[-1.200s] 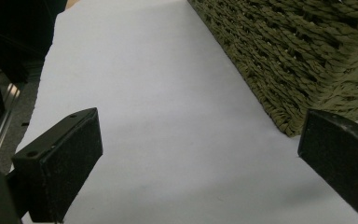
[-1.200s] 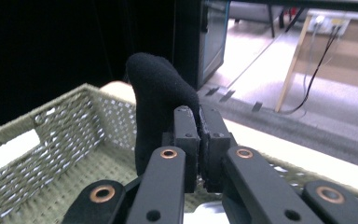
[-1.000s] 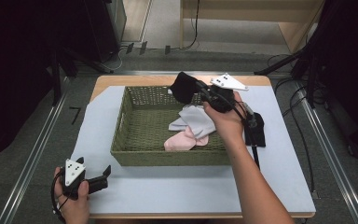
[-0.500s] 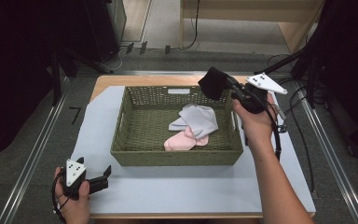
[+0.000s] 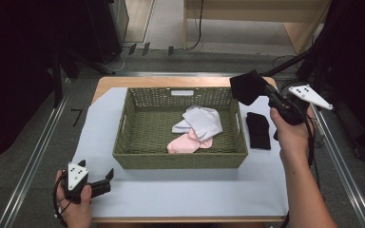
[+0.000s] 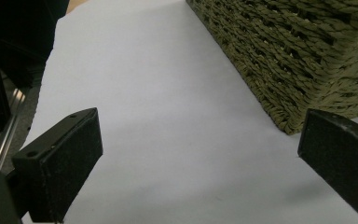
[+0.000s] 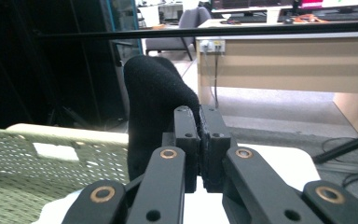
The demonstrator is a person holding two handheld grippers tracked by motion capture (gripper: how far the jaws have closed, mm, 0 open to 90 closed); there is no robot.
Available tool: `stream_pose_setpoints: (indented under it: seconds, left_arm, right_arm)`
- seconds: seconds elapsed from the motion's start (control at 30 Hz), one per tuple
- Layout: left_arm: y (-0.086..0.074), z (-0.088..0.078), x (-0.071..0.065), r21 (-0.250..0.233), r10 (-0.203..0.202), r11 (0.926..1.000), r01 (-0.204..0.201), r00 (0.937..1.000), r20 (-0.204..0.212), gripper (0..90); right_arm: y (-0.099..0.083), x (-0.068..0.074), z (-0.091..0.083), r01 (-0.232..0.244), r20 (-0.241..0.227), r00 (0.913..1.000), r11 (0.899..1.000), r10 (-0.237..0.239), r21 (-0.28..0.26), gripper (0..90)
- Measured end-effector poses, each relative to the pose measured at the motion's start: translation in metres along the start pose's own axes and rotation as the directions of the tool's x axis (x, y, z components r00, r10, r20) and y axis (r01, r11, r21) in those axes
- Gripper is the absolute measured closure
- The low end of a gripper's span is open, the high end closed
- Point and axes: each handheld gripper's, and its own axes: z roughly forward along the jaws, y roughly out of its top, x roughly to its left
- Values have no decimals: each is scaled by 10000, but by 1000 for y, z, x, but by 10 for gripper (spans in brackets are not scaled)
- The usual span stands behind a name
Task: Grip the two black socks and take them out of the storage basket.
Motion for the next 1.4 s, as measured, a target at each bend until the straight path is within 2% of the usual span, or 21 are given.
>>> stream_pose_setpoints:
  seconds: [0.17,0.33,0.53,0.57,0.63,0.67,0.73,0.77,0.93,1.13,1.3,1.37,1.4]
  left_arm:
    - [0,0,0,-7,12,10000,-12,10000,1,6]
    - [0,0,0,22,20,10000,-21,10000,14,6]
    - [0,0,-1,6,38,10000,-38,10000,2,6]
    - [0,0,-1,-4,46,10000,-46,10000,0,6]
    - [0,0,-1,-4,50,10000,-50,10000,-5,6]
    - [0,0,-1,-2,84,10000,-84,10000,1,6]
    - [0,0,-1,0,97,10000,-97,10000,4,6]
    - [0,0,-1,-7,118,9999,-118,9999,0,6]
    - [0,0,-1,-4,144,9999,-144,9999,-9,6]
    - [0,0,-1,-38,176,9998,-176,9998,1,6]
    - [0,-1,-2,-26,191,9998,-191,9998,-2,6]
    - [0,-1,-2,-16,197,9998,-197,9998,-2,6]
    - [0,0,-2,-5,206,9998,-206,9998,-3,6]
  right_arm:
    - [-17,-18,-6,-287,328,9991,9996,286,21,883]
    - [-39,-31,-8,-305,606,9978,9988,281,387,883]
    - [-57,-38,-9,-355,780,9965,9973,305,643,883]
    - [-67,-40,-10,-392,829,9960,9958,323,828,883]
    - [-71,-41,-10,-348,868,9959,9952,268,910,883]
    - [-79,-43,-11,-378,884,9957,9939,287,1038,878]
    - [-82,-44,-12,-419,850,9958,9931,327,1091,868]
    - [-87,-45,-14,-635,772,9955,9914,548,1148,757]
    - [-91,-49,-24,-1081,707,9924,9889,1012,1019,587]
    - [-100,-57,-45,-1210,675,9909,9903,1164,684,510]
    - [-118,-69,-69,-1296,814,9888,9904,1254,478,497]
    - [-121,-70,-72,-1326,828,9883,9900,1284,477,490]
    - [-129,-75,-82,-1252,829,9892,9907,1205,535,461]
